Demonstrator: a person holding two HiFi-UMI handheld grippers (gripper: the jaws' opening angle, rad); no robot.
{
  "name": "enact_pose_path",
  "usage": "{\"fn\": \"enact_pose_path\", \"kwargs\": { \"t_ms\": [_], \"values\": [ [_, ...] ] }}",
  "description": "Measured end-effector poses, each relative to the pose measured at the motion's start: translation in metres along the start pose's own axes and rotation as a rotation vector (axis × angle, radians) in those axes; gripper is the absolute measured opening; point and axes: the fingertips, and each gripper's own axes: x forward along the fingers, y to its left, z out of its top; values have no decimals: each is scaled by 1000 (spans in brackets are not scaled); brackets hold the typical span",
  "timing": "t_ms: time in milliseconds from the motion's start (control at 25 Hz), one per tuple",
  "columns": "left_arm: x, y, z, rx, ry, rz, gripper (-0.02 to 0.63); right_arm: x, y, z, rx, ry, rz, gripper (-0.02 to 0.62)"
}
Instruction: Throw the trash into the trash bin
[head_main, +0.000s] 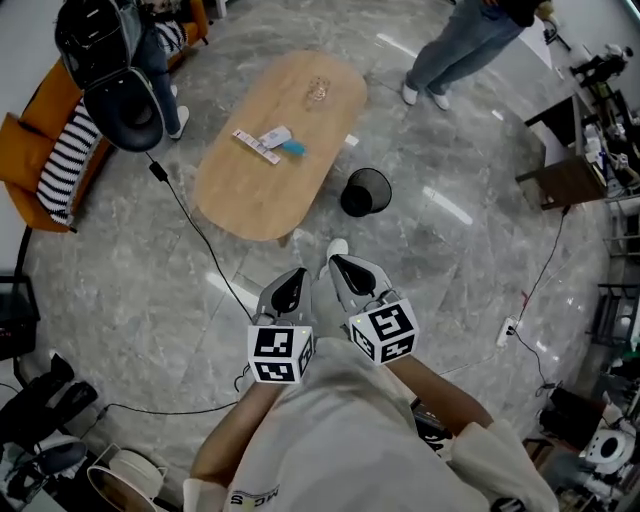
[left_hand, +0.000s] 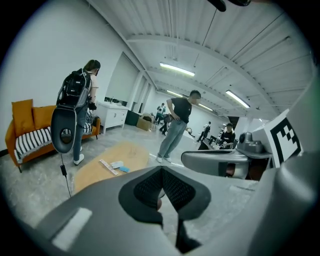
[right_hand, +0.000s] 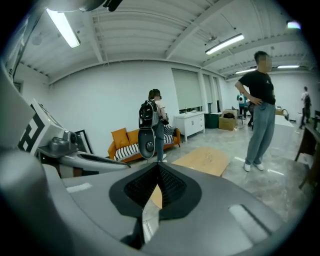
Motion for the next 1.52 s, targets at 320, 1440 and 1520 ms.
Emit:
{"fn": "enact_pose_path", "kwargs": {
  "t_ms": [320, 1440, 1520],
  "values": [
    [106, 23, 45, -38, 28, 93, 0, 71, -96, 27, -22, 28, 101, 21],
    [323, 150, 16, -95, 101, 215, 0, 301, -230, -44, -183, 205, 192, 126],
    [330, 163, 9, -83, 108, 204, 0, 316, -232, -55, -184, 204, 178, 132]
  ]
}}
